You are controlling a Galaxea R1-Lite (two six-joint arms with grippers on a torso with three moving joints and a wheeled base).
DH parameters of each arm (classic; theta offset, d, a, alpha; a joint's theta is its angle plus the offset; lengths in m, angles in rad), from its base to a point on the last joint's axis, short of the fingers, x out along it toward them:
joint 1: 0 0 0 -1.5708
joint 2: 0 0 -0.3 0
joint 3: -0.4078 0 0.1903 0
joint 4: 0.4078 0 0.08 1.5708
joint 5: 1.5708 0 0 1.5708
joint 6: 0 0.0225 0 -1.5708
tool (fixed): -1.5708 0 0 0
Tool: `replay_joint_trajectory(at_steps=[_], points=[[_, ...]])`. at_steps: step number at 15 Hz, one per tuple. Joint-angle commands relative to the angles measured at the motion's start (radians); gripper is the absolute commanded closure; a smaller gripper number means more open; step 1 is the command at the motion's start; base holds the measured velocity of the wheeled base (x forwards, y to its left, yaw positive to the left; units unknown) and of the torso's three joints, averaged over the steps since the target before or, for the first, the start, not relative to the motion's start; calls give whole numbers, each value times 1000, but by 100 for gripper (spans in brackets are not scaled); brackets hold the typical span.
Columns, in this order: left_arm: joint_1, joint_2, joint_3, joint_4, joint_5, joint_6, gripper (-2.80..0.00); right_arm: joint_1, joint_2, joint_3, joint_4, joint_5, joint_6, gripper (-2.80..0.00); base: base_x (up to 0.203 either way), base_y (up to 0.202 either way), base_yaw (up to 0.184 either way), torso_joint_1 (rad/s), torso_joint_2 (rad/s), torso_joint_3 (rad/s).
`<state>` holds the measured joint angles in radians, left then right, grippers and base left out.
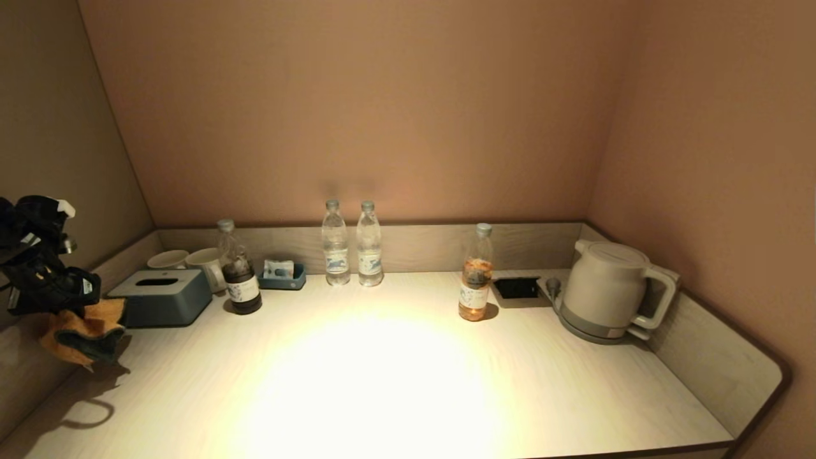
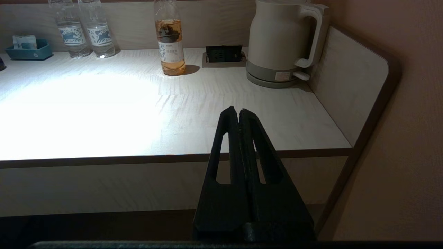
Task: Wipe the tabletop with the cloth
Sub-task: Place the tablecloth
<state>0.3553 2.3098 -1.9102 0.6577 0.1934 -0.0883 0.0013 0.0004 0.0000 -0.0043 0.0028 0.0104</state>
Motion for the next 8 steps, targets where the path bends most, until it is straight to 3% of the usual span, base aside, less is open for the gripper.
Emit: replay_joint_trajectory(at_steps=[1, 8], points=[[0, 21, -10, 5, 0, -1, -280, 0, 0, 0, 0, 0, 0, 0, 0, 0, 0, 0, 0, 0], [-2, -27, 3, 10, -13, -11, -280, 0, 0, 0, -2, 0, 0, 0, 0, 0, 0, 0, 0, 0]])
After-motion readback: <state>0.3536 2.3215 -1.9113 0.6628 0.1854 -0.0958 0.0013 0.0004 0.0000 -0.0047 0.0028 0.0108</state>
